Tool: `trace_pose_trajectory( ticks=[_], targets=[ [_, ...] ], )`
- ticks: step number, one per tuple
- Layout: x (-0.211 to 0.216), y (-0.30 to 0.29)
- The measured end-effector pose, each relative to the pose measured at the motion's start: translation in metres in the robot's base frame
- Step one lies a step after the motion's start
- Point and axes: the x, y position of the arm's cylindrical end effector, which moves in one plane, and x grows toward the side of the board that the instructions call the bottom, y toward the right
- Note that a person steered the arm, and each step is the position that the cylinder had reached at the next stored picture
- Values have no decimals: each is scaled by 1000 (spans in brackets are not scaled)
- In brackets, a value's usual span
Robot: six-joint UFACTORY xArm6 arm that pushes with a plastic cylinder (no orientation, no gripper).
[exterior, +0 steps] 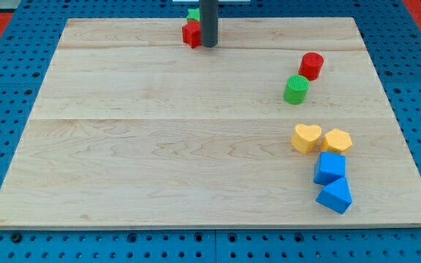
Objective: Push the red circle closer to the red star
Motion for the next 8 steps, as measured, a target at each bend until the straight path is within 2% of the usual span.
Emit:
trace_pose_trajectory(
  ticks=[2,3,4,5,6,8],
  targets=[
    [0,195],
    [50,254],
    [92,236],
    [91,212],
    [66,200],
    [52,79]
  ],
)
